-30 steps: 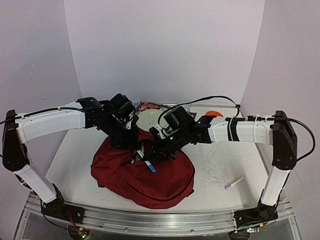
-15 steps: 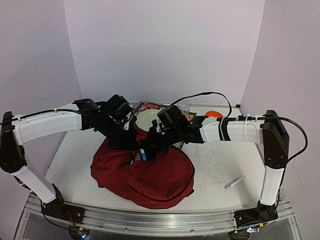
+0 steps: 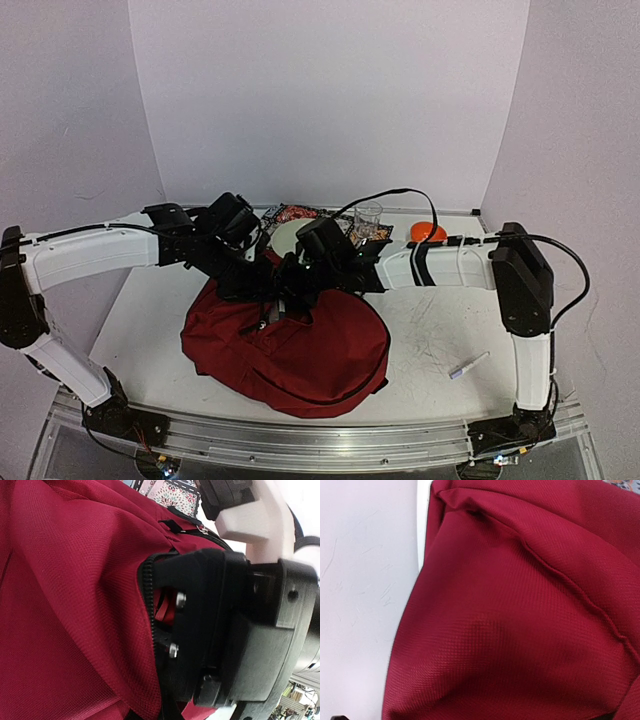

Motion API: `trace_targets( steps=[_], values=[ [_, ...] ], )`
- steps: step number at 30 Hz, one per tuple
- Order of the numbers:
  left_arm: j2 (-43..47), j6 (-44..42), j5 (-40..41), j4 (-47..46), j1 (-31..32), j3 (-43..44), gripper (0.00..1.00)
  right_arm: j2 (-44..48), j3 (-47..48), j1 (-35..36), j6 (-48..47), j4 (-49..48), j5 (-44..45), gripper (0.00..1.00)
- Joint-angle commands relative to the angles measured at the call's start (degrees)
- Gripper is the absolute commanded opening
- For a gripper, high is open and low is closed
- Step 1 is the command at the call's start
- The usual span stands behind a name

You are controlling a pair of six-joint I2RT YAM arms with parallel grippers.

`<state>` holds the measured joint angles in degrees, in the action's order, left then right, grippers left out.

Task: Pack the student bag
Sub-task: Place the pen in the lower front pocket of the bag.

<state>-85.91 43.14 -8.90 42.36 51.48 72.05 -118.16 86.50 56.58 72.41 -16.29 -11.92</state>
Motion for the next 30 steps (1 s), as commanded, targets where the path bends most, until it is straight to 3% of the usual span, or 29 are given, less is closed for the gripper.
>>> trace_targets(
  steps=[1,9,17,25,30],
  values=[
    [3.27,-0.24,0.15,-4.65,0.73,-0.34,0.00,4.39,-0.82,0.32,-2.73,-1.67,1.09,0.33],
    [2.42,-1.74,1.99,-4.74,0.11,-0.89,0.00,11.21,-4.37,0.31,-9.84,8.32,3.51,0.38],
    [2.87,-3.35,3.21,-4.76,-1.46,-2.41,0.00,22.49,-7.90,0.15,-17.59,28.11,18.63,0.43],
    [2.75,-4.99,3.47,-4.74,-1.82,-3.27,0.00,31.28,-16.95,-4.67,-15.79,46.16,27.74,0.48],
    [3.01,-5.57,4.00,-4.80,-1.99,-3.43,0.00,38.20,-27.35,-8.94,-11.16,50.87,27.85,0.48]
  ],
)
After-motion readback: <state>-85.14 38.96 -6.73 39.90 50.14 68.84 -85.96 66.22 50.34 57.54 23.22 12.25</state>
